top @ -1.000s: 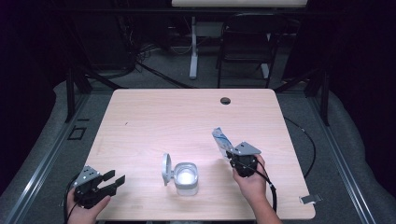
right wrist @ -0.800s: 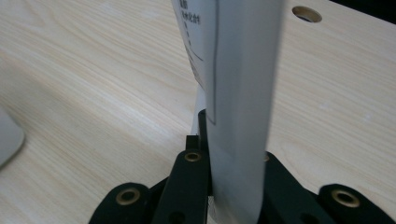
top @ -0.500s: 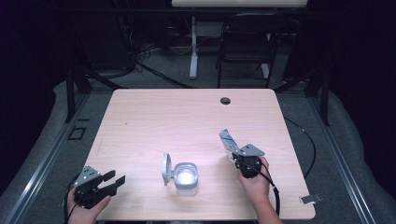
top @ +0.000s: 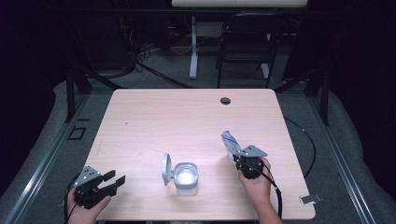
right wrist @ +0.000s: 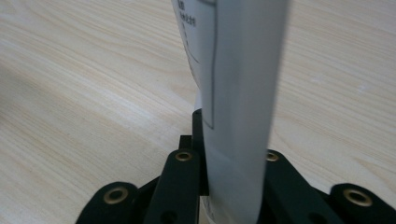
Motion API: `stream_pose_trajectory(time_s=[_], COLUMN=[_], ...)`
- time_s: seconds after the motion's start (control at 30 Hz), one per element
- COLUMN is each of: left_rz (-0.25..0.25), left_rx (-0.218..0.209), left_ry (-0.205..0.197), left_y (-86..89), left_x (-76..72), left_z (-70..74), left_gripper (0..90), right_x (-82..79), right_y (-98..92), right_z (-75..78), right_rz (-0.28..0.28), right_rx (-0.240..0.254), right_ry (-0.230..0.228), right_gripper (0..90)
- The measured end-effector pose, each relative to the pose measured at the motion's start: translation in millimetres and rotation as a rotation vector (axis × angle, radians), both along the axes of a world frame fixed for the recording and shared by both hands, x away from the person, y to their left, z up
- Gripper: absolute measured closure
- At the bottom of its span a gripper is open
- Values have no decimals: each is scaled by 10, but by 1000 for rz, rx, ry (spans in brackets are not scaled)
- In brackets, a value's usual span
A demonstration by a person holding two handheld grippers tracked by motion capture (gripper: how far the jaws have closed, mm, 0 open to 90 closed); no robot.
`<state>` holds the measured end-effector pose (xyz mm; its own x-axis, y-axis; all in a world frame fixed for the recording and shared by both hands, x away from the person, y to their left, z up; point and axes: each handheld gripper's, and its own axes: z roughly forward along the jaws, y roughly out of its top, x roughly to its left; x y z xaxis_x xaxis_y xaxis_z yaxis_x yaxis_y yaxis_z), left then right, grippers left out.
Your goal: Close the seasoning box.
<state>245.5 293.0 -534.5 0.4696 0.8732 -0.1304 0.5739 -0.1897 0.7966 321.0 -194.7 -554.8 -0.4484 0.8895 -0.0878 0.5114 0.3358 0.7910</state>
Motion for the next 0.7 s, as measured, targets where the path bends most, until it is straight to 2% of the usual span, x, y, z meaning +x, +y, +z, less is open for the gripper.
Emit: stream_pose_trajectory(time_s=[0.2, 0.5, 0.63, 0.7], left_rz=[-1, -2, -2, -2], left_rx=[2, 2, -1, -1], left_ry=[2, 4, 3, 3], left_y=[3, -6, -1, -2], left_x=[-1, 1, 2, 2], left_z=[2, -5, -8, -8], left_gripper=[501, 501, 499, 499], right_x=[-25, -68, -97, -117], right_y=[-17, -61, -82, -92], right_z=[-16, -42, -61, -64], right_rz=[-9, -3, -6, -7], right_rx=[17, 23, 44, 36], right_ry=[-12, -1, -2, -6], right_gripper=[788, 685, 653, 631])
